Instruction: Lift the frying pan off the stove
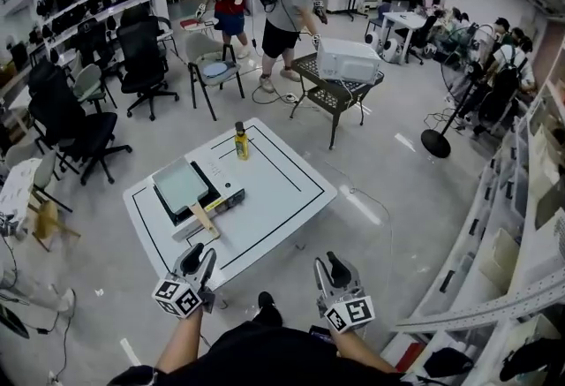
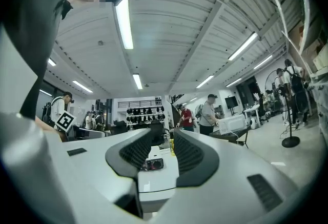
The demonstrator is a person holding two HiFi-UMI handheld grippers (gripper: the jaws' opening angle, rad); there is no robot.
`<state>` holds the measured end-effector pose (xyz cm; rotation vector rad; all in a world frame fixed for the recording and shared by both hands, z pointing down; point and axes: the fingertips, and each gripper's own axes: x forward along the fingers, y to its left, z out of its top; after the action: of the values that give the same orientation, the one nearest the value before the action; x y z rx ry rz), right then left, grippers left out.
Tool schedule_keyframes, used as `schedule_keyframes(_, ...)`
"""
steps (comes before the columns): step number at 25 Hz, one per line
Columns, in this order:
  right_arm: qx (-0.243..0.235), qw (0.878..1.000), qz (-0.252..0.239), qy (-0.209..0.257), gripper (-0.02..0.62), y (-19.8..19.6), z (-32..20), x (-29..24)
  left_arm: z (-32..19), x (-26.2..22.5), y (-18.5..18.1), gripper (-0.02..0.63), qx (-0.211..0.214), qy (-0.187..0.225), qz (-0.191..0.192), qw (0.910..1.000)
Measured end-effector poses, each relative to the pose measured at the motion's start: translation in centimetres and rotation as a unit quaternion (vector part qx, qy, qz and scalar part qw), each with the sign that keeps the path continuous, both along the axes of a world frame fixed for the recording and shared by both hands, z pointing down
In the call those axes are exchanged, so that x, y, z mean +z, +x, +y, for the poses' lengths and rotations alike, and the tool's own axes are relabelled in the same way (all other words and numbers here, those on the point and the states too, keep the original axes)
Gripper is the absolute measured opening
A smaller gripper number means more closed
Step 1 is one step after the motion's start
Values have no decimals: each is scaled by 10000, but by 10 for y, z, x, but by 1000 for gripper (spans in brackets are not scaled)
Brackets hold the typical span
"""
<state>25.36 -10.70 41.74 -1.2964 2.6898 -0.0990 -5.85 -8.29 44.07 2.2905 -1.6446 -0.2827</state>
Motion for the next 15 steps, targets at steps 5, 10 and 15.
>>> schedule_keyframes(5, -358, 9992, 15, 159, 141, -42, -82, -18, -54, -8, -42, 166, -386, 72, -24, 9992)
schedule_keyframes(10, -913, 9951, 213, 302, 141, -99, -147, -54, -93, -30, -94, 167, -873, 130, 173, 9960)
schedule_keyframes(15, -1624, 9862, 108, 312, 149, -141, -180, -41, -103, -12, -120, 167, -1202, 68, 289, 9923)
